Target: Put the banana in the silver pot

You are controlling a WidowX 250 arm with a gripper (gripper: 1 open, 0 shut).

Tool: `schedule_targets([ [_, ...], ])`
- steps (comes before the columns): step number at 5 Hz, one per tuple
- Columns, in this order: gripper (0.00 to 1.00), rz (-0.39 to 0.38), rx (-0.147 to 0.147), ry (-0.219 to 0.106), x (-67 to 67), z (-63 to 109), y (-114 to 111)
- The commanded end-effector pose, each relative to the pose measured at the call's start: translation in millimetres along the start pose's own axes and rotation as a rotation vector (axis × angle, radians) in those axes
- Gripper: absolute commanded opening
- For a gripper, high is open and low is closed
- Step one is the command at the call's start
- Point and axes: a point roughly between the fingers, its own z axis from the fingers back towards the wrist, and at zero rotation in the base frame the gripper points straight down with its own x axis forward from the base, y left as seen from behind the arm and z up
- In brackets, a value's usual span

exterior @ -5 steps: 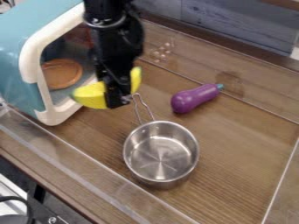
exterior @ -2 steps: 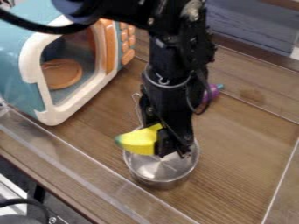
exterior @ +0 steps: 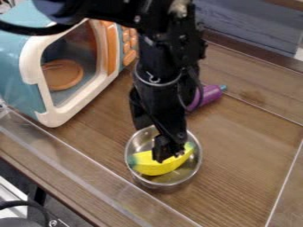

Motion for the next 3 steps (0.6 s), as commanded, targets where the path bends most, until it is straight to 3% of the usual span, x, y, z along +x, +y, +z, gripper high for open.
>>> schedule_targets([
  [1,1.00,0.035,0.019,-0.053,11.6,12.9,11],
  [3,1.00,0.054,0.026,-0.100,4.7,47.1,13],
])
